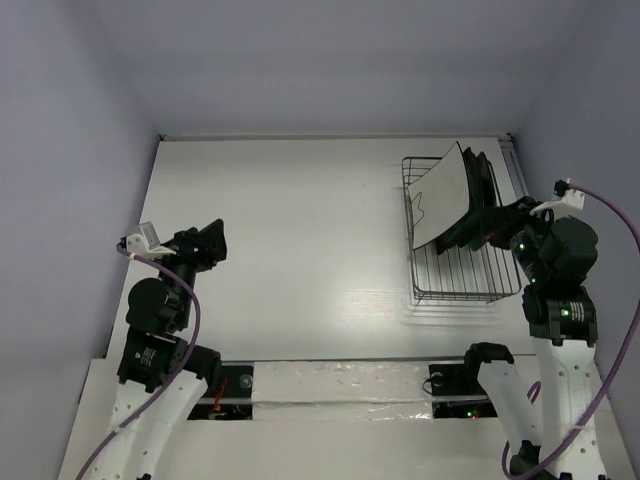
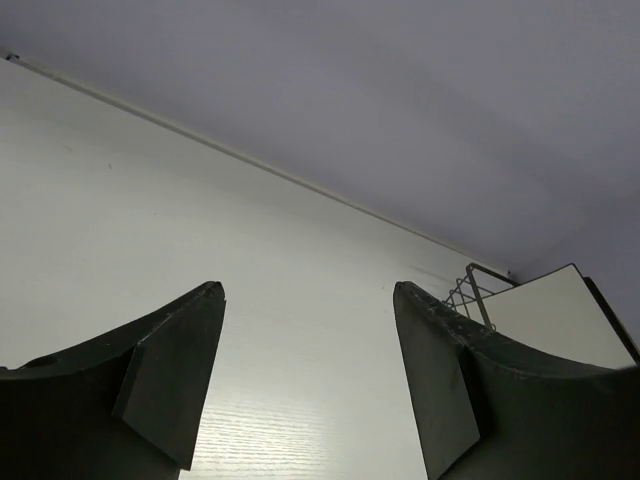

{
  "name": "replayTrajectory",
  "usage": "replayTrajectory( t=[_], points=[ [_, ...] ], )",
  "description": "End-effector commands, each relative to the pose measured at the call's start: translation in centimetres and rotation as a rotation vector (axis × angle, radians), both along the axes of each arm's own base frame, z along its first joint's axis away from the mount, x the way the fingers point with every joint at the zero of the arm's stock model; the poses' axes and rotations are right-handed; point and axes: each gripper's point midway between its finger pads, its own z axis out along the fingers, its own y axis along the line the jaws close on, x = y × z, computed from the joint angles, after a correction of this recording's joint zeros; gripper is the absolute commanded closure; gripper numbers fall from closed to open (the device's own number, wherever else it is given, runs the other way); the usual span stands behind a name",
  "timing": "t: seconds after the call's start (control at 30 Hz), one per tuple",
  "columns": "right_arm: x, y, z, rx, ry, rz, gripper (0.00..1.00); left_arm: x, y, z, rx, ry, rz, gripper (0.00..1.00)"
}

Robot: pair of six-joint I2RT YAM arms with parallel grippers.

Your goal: Unload the plates from the dish rack

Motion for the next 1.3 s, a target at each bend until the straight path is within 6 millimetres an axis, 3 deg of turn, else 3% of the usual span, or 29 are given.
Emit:
replayTrajectory(
  t=[0.0, 0.13, 0.17, 0.2, 0.23, 0.27, 0.3, 0.33, 0.4, 0.57, 0.6, 0.67, 0.77, 0.93, 1.27],
  points=[
    [1.2, -0.8, 1.7, -0.051, -0.036, -0.055, 0.82, 0.0, -0.2, 0.8, 0.002, -0.037, -0.01, 0.35],
    [2.7, -0.4, 1.7, -0.087, 0.009, -0.052, 0.59, 0.0, -0.2, 0.6, 0.006, -0.03, -0.01, 0.42],
    [3.0, -0.2, 1.7, -0.096, 0.018, -0.047, 0.58, 0.0, -0.2, 0.5, 0.005, -0.028, -0.01, 0.44],
    [3.8, 0.3, 1.8, -0.116, 0.033, -0.038, 0.6, 0.1, -0.2, 0.6, 0.004, -0.031, -0.01, 0.5],
    [4.1, 0.3, 1.4, -0.134, 0.057, -0.043, 0.85, 0.1, -0.2, 0.6, 0.0, -0.032, -0.01, 0.55],
    [4.5, 0.0, 1.2, -0.152, 0.077, -0.064, 0.99, 0.0, -0.2, 0.5, 0.001, -0.034, -0.01, 0.6],
    [4.9, -0.8, 1.5, -0.167, 0.088, -0.108, 1.0, 0.0, -0.2, 0.6, -0.002, -0.034, -0.011, 0.66],
    [5.6, -0.7, 0.6, -0.195, 0.128, -0.103, 1.0, 0.0, -0.2, 0.5, -0.002, -0.031, -0.011, 0.82],
    [6.1, -2.3, 0.2, -0.23, 0.155, -0.189, 1.0, 0.3, -0.3, -0.2, -0.001, 0.0, -0.012, 1.0],
    [7.5, -3.2, -1.7, -0.282, 0.237, -0.23, 0.98, 0.6, -0.4, -1.0, 0.009, 0.043, -0.012, 1.0],
    [7.8, -2.9, -2.1, -0.282, 0.251, -0.216, 0.94, 0.6, -0.5, -1.1, 0.009, 0.046, -0.012, 1.0],
    [8.8, -2.8, -3.2, -0.29, 0.284, -0.213, 0.73, 0.7, -0.5, -1.3, 0.012, 0.056, -0.012, 1.0],
    [9.7, -2.7, -4.2, -0.294, 0.308, -0.208, 0.61, 0.7, -0.5, -1.2, 0.011, 0.052, -0.012, 0.88],
    [11.1, -2.8, -5.6, -0.289, 0.334, -0.227, 0.58, 0.7, -0.5, -1.1, 0.008, 0.045, -0.012, 0.72],
    [12.5, -3.4, -8.0, -0.316, 0.394, -0.266, 0.59, 0.7, -0.5, -1.2, 0.008, 0.048, -0.012, 0.68]
  ],
)
